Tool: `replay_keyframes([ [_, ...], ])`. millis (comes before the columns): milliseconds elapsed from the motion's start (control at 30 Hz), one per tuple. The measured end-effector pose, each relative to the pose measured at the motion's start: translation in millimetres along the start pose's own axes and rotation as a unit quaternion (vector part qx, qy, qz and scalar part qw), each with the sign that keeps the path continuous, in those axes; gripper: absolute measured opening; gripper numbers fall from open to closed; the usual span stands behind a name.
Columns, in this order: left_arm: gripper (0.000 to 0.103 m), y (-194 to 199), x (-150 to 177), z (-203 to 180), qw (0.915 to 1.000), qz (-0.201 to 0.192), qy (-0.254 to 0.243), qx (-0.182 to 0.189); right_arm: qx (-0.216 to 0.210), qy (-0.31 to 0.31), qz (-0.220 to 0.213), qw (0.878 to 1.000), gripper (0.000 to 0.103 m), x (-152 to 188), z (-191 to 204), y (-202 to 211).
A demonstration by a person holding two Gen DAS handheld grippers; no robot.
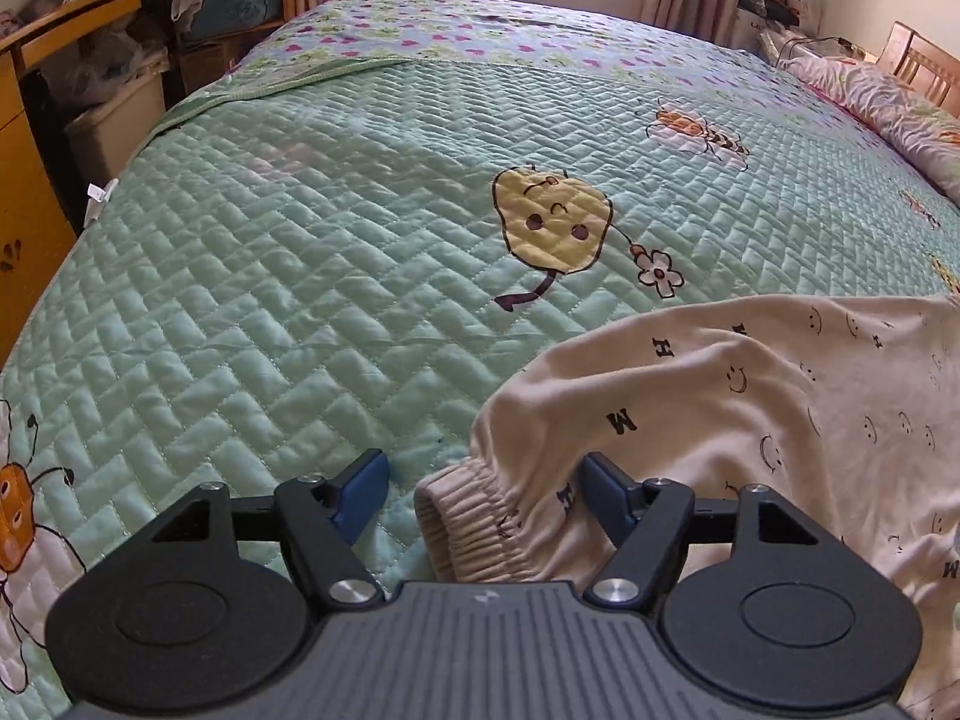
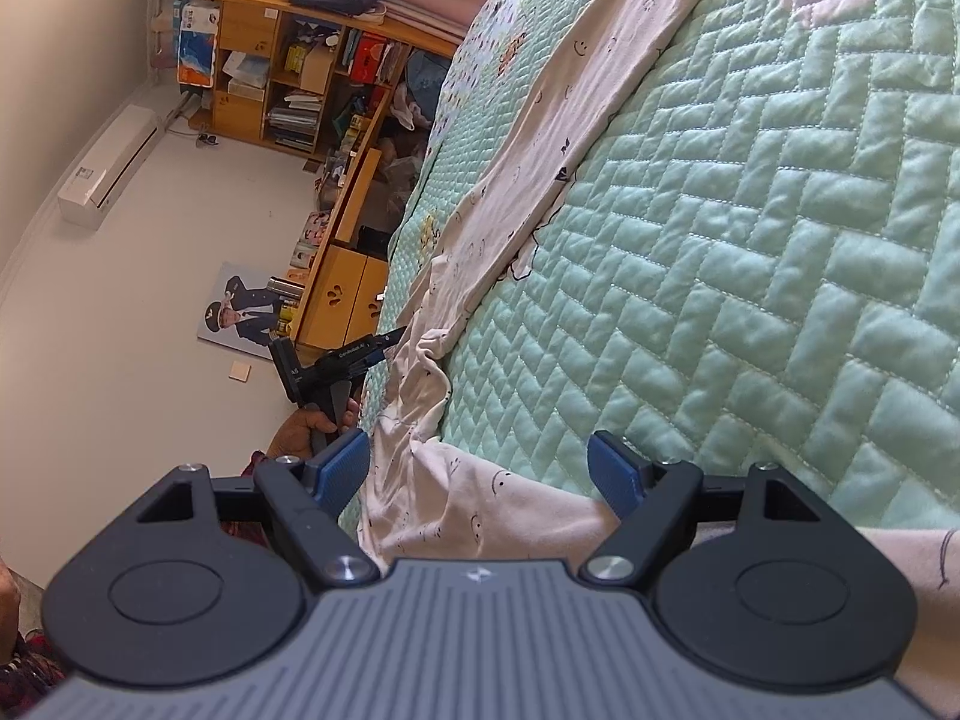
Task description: Fold clothes
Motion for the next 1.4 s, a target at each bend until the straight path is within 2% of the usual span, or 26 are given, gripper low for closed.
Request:
replay_keyframes([
  [200, 0.027, 6, -1, -9, 0.9998, -0.011, -0.014, -0.002, 0.005, 0.004, -0.003, 1.0, 0.08, 0, 1, -3],
  [333, 0.012, 16, 0, -21, 0.9981, -0.025, -0.055, -0.016, 0.011, 0.009, -0.004, 1.0, 0.08, 1, 1, -5],
  [600, 0.011, 66, 1, -40, 0.9878, -0.107, -0.108, -0.034, 0.023, 0.03, -0.009, 0.999, 0.08, -4, 10, -6],
  [733, 0.011, 90, 3, -51, 0.981, -0.145, -0.122, -0.042, 0.022, 0.104, -0.018, 0.994, 0.08, -28, 35, -9],
  [800, 0.011, 101, 5, -56, 0.9779, -0.166, -0.121, -0.04, 0.033, 0.154, -0.021, 0.987, 0.08, -45, 48, -14],
  [833, 0.011, 108, 7, -59, 0.976, -0.177, -0.121, -0.036, 0.052, 0.2, -0.018, 0.978, 0.081, -56, 52, -22],
  [900, 0.011, 122, 12, -65, 0.9719, -0.2, -0.122, -0.028, 0.089, 0.295, -0.002, 0.951, 0.082, -79, 59, -42],
  [1000, 0.011, 137, 20, -74, 0.966, -0.222, -0.13, -0.026, 0.126, 0.42, 0.047, 0.898, 0.087, -110, 63, -89],
  [1100, 0.011, 145, 24, -80, 0.9612, -0.237, -0.137, -0.031, 0.144, 0.518, 0.098, 0.837, 0.087, -136, 63, -144],
  [1167, 0.011, 150, 24, -82, 0.9586, -0.246, -0.139, -0.035, 0.147, 0.542, 0.116, 0.819, 0.087, -155, 61, -178],
  [1267, 0.011, 159, 27, -85, 0.9507, -0.27, -0.143, -0.051, 0.154, 0.546, 0.139, 0.812, 0.086, -174, 56, -224],
  [1333, 0.011, 168, 32, -89, 0.9442, -0.291, -0.145, -0.051, 0.154, 0.562, 0.164, 0.796, 0.085, -176, 53, -248],
  [1400, 0.011, 179, 42, -98, 0.9339, -0.314, -0.161, -0.055, 0.129, 0.583, 0.188, 0.78, 0.085, -165, 57, -264],
])
Point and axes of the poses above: each gripper's, at about its wrist camera, not at the fingertips, and y roughly against the way its jaws point, z to its left, x to its underside, the point moved 9 cm from there along -y, roughly the way its jaws point, and after that the axes turned 9 degrees about -x, right-handed, at the moved point
